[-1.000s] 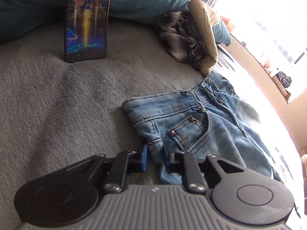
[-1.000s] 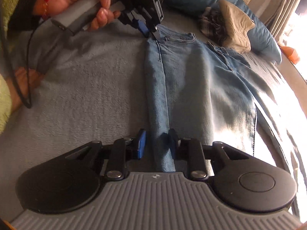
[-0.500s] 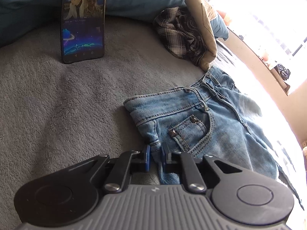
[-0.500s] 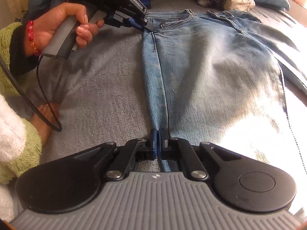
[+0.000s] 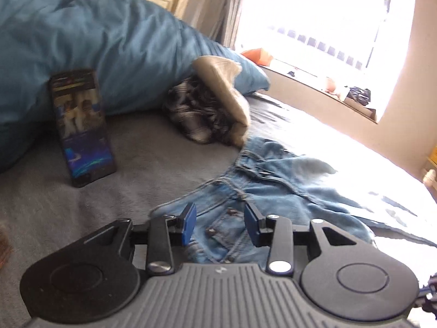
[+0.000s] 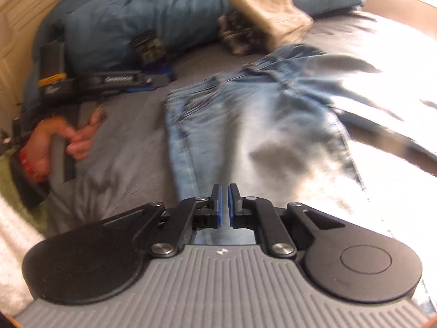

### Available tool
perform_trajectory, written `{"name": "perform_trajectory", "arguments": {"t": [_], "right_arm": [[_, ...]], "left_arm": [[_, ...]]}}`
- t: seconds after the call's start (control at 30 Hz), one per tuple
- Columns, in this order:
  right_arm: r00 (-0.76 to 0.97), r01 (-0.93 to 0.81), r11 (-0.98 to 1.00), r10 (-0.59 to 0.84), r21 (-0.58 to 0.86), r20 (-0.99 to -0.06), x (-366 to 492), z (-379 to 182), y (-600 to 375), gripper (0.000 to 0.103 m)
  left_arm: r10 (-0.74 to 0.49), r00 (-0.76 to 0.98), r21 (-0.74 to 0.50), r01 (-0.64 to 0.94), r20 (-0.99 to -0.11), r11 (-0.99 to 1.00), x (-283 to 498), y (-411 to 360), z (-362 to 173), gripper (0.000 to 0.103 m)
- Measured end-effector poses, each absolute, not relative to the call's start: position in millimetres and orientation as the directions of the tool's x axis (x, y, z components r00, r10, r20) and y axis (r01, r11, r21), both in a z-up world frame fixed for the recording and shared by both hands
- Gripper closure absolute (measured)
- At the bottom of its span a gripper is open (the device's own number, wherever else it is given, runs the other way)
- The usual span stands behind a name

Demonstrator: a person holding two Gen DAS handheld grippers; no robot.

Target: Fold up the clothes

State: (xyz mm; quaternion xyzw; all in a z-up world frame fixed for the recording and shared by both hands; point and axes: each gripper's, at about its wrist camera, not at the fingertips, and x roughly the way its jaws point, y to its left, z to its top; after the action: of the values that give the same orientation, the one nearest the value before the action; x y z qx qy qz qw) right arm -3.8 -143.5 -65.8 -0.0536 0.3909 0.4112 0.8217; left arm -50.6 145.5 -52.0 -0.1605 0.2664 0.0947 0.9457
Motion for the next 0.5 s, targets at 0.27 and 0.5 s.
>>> {"name": "perform_trajectory", "arguments": {"t": [0.27,0.5], "right_arm": [[0.397,-0.665,0.736,0.491,0.125,-0.776,6,-98,-142,0.098],[0.357,-0.636,0.76,0.445,0.136,-0.821,11,-118,-146,0.098]], "left_arm": [[0.033,0.745,-0.138,-0.166,-0.666,0.976,-8,87,-99,0.055],[0.032,0.747,-0.123,-0.151,-0.664,0.981,-12,84,-103,0.05]]}}
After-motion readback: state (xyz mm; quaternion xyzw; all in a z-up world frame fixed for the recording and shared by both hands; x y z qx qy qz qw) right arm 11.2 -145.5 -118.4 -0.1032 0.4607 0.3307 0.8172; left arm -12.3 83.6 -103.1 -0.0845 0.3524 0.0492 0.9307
